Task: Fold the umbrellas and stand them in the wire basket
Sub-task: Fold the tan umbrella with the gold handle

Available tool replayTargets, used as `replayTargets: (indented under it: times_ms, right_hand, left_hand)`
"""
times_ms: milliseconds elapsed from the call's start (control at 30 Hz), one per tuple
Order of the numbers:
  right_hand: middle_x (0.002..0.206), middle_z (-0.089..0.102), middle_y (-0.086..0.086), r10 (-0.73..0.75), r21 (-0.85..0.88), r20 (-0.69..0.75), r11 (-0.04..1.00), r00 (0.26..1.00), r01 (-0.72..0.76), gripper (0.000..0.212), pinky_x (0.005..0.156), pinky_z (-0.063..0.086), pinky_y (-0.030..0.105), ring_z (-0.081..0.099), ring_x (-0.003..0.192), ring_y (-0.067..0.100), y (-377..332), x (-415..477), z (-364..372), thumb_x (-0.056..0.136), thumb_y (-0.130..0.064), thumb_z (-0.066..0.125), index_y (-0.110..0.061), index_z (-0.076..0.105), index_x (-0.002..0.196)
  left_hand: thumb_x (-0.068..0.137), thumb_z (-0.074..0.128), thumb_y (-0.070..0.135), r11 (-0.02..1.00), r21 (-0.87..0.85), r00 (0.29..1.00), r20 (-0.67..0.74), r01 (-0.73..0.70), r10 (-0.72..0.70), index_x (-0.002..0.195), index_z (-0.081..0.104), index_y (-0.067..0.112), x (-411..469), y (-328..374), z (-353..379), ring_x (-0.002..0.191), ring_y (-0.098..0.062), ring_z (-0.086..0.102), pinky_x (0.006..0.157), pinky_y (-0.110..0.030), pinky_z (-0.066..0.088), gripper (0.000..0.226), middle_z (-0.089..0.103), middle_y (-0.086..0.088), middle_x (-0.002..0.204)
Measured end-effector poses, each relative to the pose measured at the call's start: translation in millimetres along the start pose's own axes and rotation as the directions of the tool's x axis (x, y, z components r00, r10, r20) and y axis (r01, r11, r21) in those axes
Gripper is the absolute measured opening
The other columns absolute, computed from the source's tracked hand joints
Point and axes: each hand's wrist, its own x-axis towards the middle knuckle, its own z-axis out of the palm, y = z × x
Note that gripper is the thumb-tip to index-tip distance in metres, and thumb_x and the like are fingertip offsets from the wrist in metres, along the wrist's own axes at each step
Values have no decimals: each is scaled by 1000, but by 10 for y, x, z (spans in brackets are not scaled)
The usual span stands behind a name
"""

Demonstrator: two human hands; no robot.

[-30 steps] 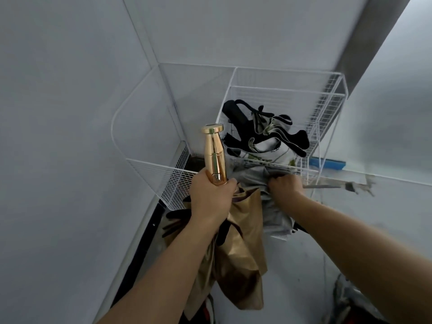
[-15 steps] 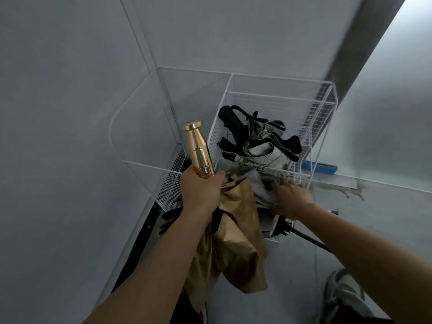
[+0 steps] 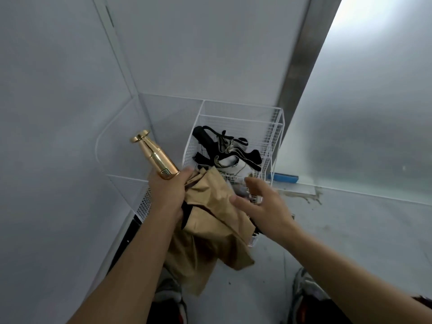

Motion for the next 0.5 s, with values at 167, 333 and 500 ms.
replayTargets:
  times_ms: [167,333,500]
  right_hand:
    - [92,76,4,110,393,264,895,958,-211,28,65,55,22,72,83,17,-12,94,-159,81,-16,77,-9,70,107]
    - [72,70,-7,68,350,-18,935,998,-57,9,61,49,16,65,68,5,26,280,-153,90,-20,70,-16,76,84]
    - [80,69,-9,56,52,-153,997,987,-48,3,73,53,29,64,78,9,183,458,-44,88,-27,72,-24,73,87]
  left_hand:
    - [77,82,11,998,42,966,256,-43,31,80,61,4,-217,39,-24,60,-17,67,57,-27,56,22,67,-8,69]
    - [72,81,16,1000,-4,908,419,-1,2,71,53,11,-135,84,7,57,-12,61,56,-25,53,28,61,0,61]
    - [69,82,11,999,-12,855,517,47,-34,68,52,13,-172,40,199,58,-14,62,59,-28,54,29,59,-1,61]
